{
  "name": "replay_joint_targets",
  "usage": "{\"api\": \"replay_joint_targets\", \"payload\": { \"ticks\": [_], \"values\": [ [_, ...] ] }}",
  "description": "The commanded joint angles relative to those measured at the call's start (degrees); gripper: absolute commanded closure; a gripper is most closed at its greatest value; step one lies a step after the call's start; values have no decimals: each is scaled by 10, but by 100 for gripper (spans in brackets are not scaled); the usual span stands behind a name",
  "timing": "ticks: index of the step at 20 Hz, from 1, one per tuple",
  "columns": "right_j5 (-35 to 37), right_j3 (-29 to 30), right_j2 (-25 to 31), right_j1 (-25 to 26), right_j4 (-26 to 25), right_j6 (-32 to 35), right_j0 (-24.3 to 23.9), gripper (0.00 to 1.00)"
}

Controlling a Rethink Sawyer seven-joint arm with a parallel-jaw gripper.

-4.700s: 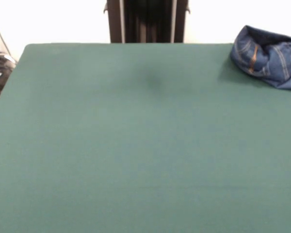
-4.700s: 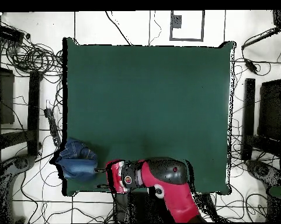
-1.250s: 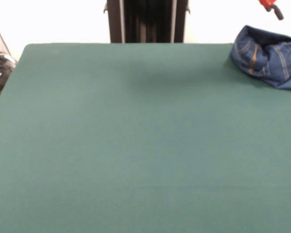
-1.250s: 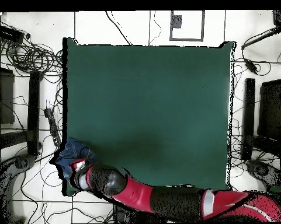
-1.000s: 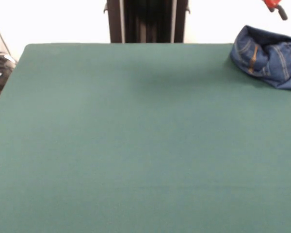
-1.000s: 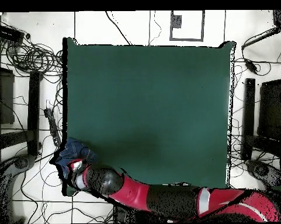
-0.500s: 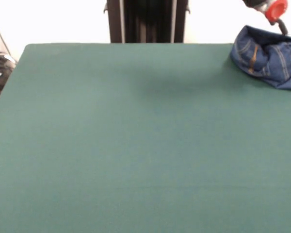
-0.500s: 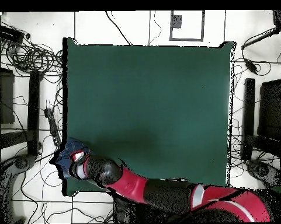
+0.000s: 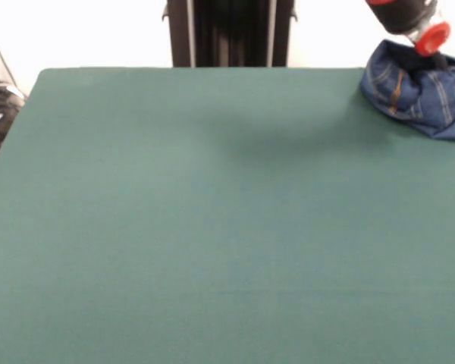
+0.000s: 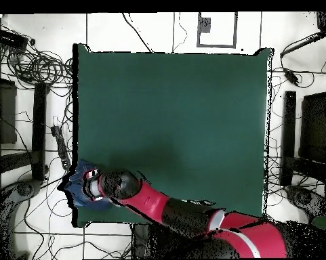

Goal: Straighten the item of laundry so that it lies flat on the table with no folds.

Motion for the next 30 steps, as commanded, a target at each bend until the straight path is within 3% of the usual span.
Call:
{"api": "replay_joint_targets", "payload": {
  "ticks": [1,6,14,15,24,30],
  "values": [
    [87,-123,-71,-11,2,31,31,0],
    [181,-155,-135,-48,-24,68,61,0],
    [231,-179,-167,-51,-65,62,68,0],
    [231,-180,-167,-50,-68,62,68,100],
    [258,-194,-183,-52,-85,62,76,100],
    [218,-170,-160,-41,-67,55,59,100]
  ]
}}
